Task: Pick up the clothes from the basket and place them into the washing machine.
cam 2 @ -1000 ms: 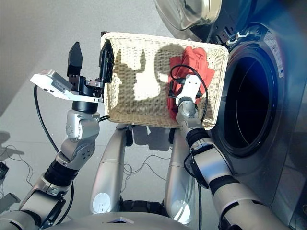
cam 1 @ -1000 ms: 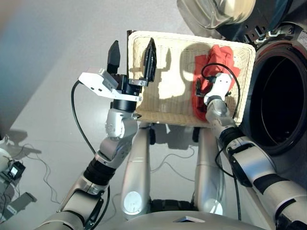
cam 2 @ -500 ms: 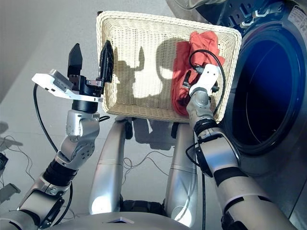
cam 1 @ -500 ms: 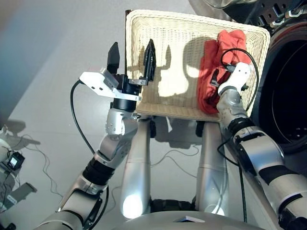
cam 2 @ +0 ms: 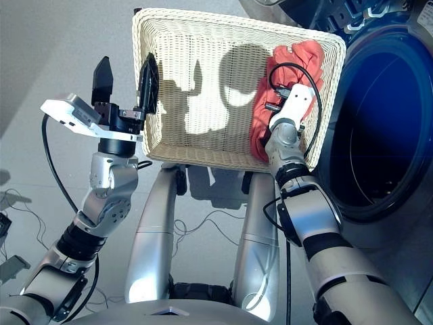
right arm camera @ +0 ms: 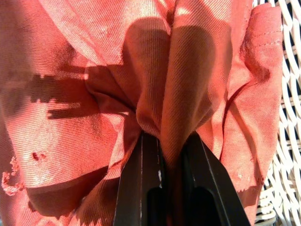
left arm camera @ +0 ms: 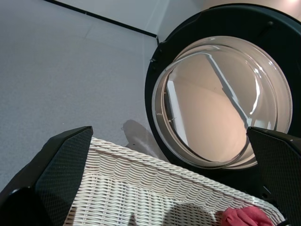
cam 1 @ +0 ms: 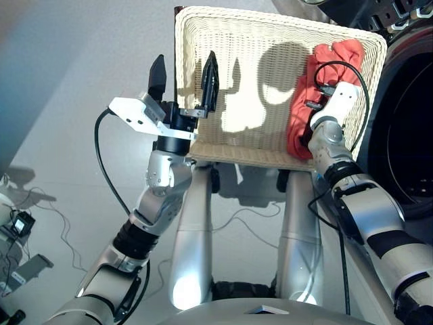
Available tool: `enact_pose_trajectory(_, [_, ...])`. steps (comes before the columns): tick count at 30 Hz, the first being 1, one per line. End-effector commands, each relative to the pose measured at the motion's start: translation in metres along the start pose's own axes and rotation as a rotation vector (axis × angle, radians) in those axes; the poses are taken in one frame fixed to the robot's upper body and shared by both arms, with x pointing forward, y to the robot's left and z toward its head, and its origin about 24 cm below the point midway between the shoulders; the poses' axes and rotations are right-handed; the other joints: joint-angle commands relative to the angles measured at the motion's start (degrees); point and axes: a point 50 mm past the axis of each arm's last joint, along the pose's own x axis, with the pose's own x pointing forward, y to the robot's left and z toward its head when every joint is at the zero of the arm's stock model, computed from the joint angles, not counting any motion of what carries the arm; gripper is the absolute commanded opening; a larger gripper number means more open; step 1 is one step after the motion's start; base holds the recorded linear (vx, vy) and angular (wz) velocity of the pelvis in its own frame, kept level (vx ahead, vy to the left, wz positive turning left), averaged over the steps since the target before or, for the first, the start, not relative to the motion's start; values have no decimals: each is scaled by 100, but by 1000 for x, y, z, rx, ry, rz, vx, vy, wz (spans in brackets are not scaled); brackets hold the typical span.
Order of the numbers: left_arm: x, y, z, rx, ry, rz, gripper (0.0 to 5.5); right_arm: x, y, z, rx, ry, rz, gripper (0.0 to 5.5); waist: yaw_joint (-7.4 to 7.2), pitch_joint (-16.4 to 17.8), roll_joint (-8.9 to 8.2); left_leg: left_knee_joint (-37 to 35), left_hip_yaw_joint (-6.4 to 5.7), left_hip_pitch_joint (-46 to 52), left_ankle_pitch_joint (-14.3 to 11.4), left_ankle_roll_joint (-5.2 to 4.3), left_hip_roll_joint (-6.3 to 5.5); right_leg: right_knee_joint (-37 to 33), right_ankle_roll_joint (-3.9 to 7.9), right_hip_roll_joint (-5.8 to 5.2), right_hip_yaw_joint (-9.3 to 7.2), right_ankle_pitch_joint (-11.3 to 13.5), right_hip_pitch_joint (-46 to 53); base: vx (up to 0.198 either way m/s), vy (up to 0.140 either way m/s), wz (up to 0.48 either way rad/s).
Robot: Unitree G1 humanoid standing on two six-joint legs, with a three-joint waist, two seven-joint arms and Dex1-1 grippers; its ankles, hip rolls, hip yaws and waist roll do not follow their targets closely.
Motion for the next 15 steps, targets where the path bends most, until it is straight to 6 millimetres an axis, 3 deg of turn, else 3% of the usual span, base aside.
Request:
enact_pose_trajectory(1, [4, -9, 32, -42, -168, -37, 550, 1, 1, 5, 10, -18, 16, 0, -41, -87, 253, 740, 358, 21, -735, 215, -56, -665, 268, 54, -8, 494, 324, 0, 0, 0])
enact_pose_trajectory(10, [2, -5, 35, -38, -174, -29, 550, -6, 14, 12, 137, -98, 92, 0, -99, -87, 174, 630, 357, 117, -685, 218, -52, -807, 262, 75, -25, 540, 426, 0, 0, 0])
enact_pose_trajectory(15, [-2, 0, 37, -2, -192, 9, 550, -28, 22, 25, 280, -268, 126, 0, -216, -87, 89, 533, 342, 190, -661, 236, -41, -887, 292, 86, -28, 556, 489, 0, 0, 0])
